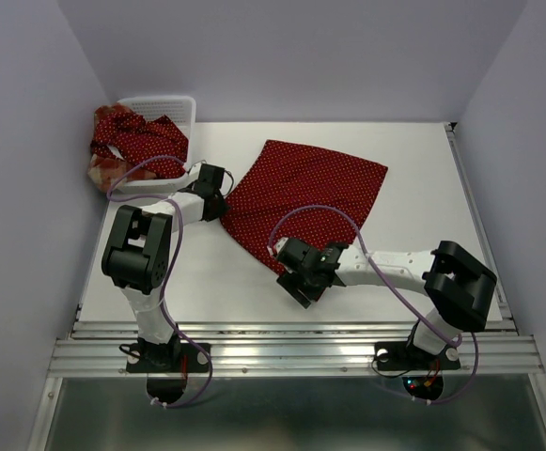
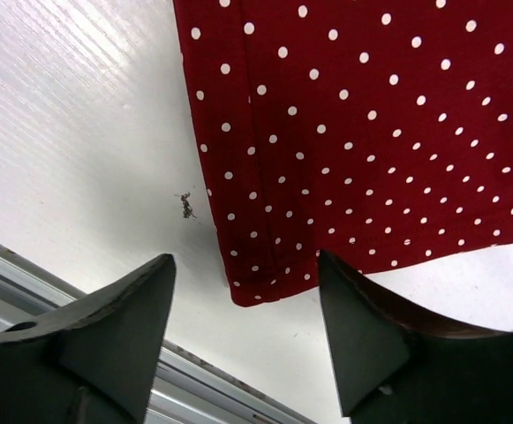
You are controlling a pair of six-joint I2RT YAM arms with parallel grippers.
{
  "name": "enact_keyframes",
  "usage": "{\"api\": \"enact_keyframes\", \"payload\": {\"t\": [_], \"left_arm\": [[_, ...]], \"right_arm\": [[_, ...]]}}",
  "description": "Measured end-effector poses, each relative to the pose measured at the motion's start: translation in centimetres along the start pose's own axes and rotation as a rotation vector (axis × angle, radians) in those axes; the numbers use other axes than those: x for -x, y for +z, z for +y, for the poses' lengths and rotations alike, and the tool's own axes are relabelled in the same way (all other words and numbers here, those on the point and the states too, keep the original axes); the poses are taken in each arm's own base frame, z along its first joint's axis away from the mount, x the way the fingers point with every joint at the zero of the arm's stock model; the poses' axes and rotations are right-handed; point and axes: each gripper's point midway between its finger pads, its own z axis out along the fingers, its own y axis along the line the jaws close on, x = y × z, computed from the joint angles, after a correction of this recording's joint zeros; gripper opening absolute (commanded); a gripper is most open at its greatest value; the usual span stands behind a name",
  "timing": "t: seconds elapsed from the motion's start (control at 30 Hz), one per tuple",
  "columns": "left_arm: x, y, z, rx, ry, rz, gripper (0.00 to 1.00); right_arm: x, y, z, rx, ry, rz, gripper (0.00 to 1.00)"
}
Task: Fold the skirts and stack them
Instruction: Fold the skirt
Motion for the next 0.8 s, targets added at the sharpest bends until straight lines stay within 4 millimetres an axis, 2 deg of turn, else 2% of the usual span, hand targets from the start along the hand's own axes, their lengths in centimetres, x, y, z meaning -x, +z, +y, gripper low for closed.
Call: {"api": "enact_keyframes", "payload": {"t": [0.17,0.2,0.23,0.33,0.4,0.43,0.5,0.67,0.77,0.8], "left_arm": [[0.0,-0.1,0.1,0.004,0.001,-0.001,0.00],[0.0,-0.1,0.1,0.005,0.001,0.000,0.00],[0.0,-0.1,0.1,0.006,0.001,0.000,0.00],[0.0,-0.1,0.1,0.006,0.001,-0.001,0.00],[0.1,-0.3,0.2,0.007,0.000,-0.003,0.00],[0.2,-0.4,0.2,0.007,0.000,-0.005,0.00],[0.4,-0.6,0.1,0.007,-0.001,-0.012,0.00],[1.0,-2.2,0.4,0.006,-0.015,-0.030,0.00],[0.9,-3.5,1.1,0.017,-0.030,-0.039,0.00],[0.9,-4.7,1.7,0.025,-0.041,-0.045,0.00]], "right_arm": [[-0.3,0.1,0.1,0.004,0.004,0.012,0.62],[-0.3,0.2,0.1,0.003,0.004,0.016,0.59],[-0.4,0.3,0.1,0.001,0.006,0.022,0.49],[-0.6,0.9,0.2,-0.003,0.012,0.044,0.42],[-0.5,1.0,0.3,-0.003,0.012,0.047,0.32],[-0.5,1.0,0.4,-0.001,0.010,0.048,0.14],[-0.6,1.0,0.6,0.004,0.008,0.050,0.01],[-0.8,0.6,1.4,0.060,-0.021,0.061,0.01],[-0.6,-0.7,2.5,0.146,-0.041,0.041,0.01],[-0.2,-1.4,2.8,0.169,-0.044,0.019,0.01]]}}
